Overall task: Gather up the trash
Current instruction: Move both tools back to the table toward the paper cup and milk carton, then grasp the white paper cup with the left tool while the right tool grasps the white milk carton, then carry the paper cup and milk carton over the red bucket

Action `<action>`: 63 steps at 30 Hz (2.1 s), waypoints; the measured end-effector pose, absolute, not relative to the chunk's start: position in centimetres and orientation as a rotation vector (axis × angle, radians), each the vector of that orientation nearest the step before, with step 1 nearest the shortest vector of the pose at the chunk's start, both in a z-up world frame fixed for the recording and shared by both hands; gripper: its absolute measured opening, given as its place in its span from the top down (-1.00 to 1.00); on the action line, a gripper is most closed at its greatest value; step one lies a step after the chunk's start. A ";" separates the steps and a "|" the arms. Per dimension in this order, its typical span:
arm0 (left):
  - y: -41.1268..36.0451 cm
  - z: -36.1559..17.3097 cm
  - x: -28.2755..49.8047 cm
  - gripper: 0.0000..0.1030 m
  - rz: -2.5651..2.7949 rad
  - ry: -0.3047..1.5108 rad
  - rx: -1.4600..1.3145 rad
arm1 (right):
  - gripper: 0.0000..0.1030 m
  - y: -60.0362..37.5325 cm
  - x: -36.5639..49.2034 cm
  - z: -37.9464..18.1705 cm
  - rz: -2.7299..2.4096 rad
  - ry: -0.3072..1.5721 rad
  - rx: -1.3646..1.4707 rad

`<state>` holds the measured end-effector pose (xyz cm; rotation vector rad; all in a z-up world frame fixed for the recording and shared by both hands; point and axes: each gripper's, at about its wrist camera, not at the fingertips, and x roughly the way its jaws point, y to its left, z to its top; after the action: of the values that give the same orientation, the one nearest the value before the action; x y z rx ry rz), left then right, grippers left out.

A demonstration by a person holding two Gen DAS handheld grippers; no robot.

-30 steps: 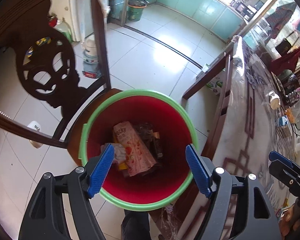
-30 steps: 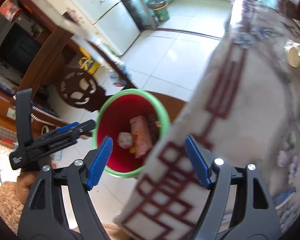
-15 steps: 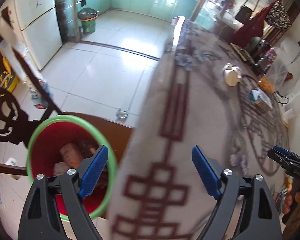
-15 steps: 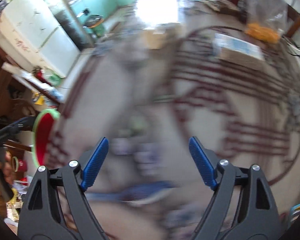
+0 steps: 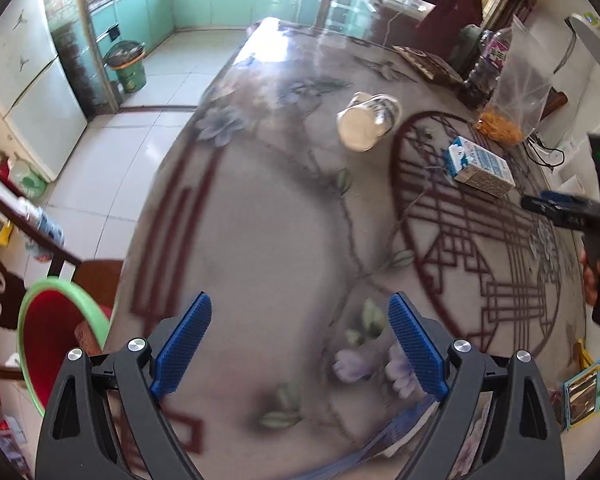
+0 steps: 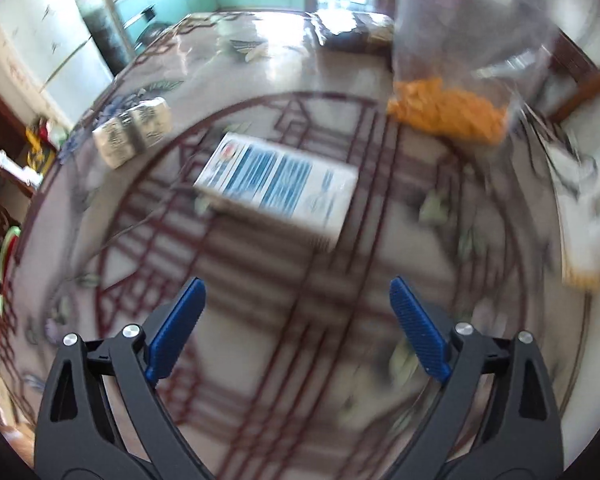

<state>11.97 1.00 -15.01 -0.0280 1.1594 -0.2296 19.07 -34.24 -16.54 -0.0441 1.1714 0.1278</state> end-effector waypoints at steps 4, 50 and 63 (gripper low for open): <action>-2.4 -14.4 15.1 -0.67 -0.252 1.131 0.044 | -0.78 -33.0 23.2 -17.7 0.237 1.189 -0.193; 0.5 -14.5 10.3 0.07 -0.302 1.161 0.055 | -0.03 -22.9 5.8 -16.5 0.253 1.148 0.444; 5.9 -13.6 6.2 0.07 -0.357 1.107 0.025 | 0.01 -18.3 2.8 -16.3 0.183 1.183 0.400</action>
<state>6.17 5.86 -13.61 0.0249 1.1065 -0.3570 2.79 -18.32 -16.30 0.4003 1.1827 0.1834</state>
